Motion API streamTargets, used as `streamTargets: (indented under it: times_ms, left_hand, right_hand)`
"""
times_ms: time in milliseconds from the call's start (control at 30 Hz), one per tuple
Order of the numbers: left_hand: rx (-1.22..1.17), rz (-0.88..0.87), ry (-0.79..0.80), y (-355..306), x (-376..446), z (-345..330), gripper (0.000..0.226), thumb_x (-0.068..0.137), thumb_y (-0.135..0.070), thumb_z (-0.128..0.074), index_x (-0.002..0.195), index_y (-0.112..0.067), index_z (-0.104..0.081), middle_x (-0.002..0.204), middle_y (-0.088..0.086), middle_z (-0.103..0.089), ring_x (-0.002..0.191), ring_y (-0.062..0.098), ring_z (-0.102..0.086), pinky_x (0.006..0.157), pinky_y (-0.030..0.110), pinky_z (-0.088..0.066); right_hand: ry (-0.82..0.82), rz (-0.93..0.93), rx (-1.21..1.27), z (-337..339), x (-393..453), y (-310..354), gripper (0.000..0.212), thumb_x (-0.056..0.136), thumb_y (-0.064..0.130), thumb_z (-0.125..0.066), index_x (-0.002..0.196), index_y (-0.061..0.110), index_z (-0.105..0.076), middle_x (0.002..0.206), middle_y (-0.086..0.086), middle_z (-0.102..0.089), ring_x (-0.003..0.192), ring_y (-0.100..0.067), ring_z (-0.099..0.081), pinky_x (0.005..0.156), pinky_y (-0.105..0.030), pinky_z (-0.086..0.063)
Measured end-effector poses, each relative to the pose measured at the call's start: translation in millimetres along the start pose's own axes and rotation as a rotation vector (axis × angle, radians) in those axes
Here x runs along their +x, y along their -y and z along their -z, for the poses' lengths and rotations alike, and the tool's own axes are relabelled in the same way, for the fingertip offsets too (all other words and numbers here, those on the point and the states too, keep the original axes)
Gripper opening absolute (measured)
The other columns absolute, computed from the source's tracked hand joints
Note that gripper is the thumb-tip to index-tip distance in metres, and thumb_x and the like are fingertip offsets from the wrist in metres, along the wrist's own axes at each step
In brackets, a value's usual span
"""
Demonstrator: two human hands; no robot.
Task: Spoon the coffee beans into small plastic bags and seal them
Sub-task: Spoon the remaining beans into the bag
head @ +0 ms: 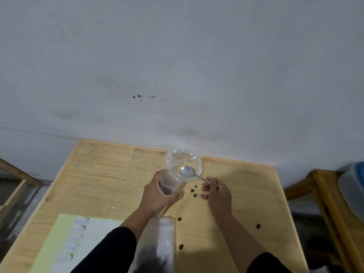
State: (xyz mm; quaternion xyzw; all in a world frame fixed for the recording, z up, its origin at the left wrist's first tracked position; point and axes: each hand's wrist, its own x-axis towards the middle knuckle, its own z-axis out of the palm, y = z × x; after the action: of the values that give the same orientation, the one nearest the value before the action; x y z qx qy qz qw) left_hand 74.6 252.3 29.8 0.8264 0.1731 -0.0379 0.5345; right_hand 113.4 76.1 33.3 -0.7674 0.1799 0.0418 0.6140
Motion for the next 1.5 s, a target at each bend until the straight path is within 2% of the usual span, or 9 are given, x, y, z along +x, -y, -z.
streamTargets:
  times_ms: [167,467,667,800,900,1100,1267,1400,1500]
  left_hand:
    - [-0.016,-0.020,-0.022,2,-5,6,0.085,0.061,-0.040,-0.085,0.132,-0.028,-0.041,0.105,-0.015,-0.053,0.088,-0.003,-0.052,0.070,0.004,-0.036]
    - [-0.061,-0.119,-0.035,9,-2,11,0.083,0.062,-0.030,-0.086,0.131,-0.032,-0.040,0.125,-0.013,-0.051,0.119,0.010,-0.049,0.093,0.019,-0.041]
    - [-0.049,-0.216,-0.035,3,-10,15,0.084,0.062,-0.027,-0.086,0.131,-0.029,-0.039,0.123,-0.016,-0.048,0.114,0.006,-0.049,0.092,0.020,-0.042]
    - [-0.034,-0.244,-0.026,0,-13,19,0.084,0.063,-0.025,-0.086,0.132,-0.028,-0.039,0.122,-0.017,-0.047,0.110,0.000,-0.047,0.084,0.004,-0.036]
    - [-0.049,-0.253,-0.028,-4,-14,19,0.084,0.062,-0.022,-0.086,0.133,-0.025,-0.041,0.123,-0.018,-0.049,0.108,-0.003,-0.049,0.079,-0.004,-0.033]
    - [-0.071,-0.314,-0.002,-14,-15,16,0.085,0.063,-0.021,-0.086,0.135,-0.025,-0.040,0.129,-0.016,-0.048,0.117,-0.003,-0.044,0.087,-0.005,-0.030]
    - [-0.103,-0.366,0.051,-27,-20,14,0.084,0.062,-0.024,-0.086,0.130,-0.035,-0.039,0.125,-0.025,-0.046,0.112,-0.012,-0.046,0.088,-0.002,-0.033]
    - [-0.123,-0.420,0.112,-33,-25,14,0.084,0.058,-0.039,-0.081,0.130,-0.041,-0.037,0.129,-0.024,-0.046,0.117,-0.013,-0.046,0.095,0.005,-0.036]
    - [-0.120,-0.443,0.170,-39,-30,17,0.083,0.065,-0.031,-0.083,0.136,-0.034,-0.038,0.130,-0.017,-0.050,0.119,-0.006,-0.048,0.098,0.013,-0.040]
  right_hand:
    - [-0.032,-0.038,0.129,0,-6,0,0.020,0.096,0.014,-0.047,0.095,0.011,-0.066,0.079,-0.008,-0.069,0.069,-0.013,-0.066,0.053,-0.027,-0.054]
    - [-0.193,-0.090,0.250,37,-32,-9,0.016,0.091,0.004,-0.050,0.099,0.009,-0.064,0.085,-0.007,-0.070,0.075,-0.016,-0.063,0.060,-0.026,-0.048]
    - [-0.338,-0.185,0.060,57,-33,-41,0.017,0.089,0.009,-0.053,0.103,0.012,-0.063,0.086,-0.001,-0.070,0.074,-0.013,-0.062,0.061,-0.025,-0.047]
    - [-0.355,-0.243,-0.160,63,-28,-51,0.020,0.088,0.018,-0.057,0.104,0.012,-0.066,0.096,-0.006,-0.070,0.083,-0.020,-0.061,0.074,-0.029,-0.045]
    - [-0.354,-0.232,-0.274,65,-29,-50,0.020,0.088,0.019,-0.057,0.104,0.010,-0.065,0.100,-0.009,-0.068,0.085,-0.021,-0.054,0.075,-0.026,-0.037]
    - [-0.331,-0.226,-0.395,71,-35,-50,0.024,0.091,0.021,-0.056,0.109,0.007,-0.064,0.106,-0.010,-0.067,0.084,-0.017,-0.050,0.071,-0.022,-0.032]
    - [-0.348,-0.182,-0.327,71,-40,-39,0.027,0.089,0.020,-0.056,0.111,0.009,-0.066,0.103,-0.007,-0.068,0.086,-0.017,-0.056,0.078,-0.025,-0.041]
    - [-0.193,0.013,0.041,52,-49,-2,0.015,0.085,0.023,-0.064,0.092,0.013,-0.073,0.073,0.005,-0.068,0.069,-0.010,-0.060,0.070,-0.025,-0.048]
    - [0.068,0.163,0.128,37,-63,38,0.018,0.083,0.018,-0.067,0.101,0.020,-0.070,0.091,0.006,-0.073,0.088,-0.007,-0.067,0.081,-0.019,-0.052]
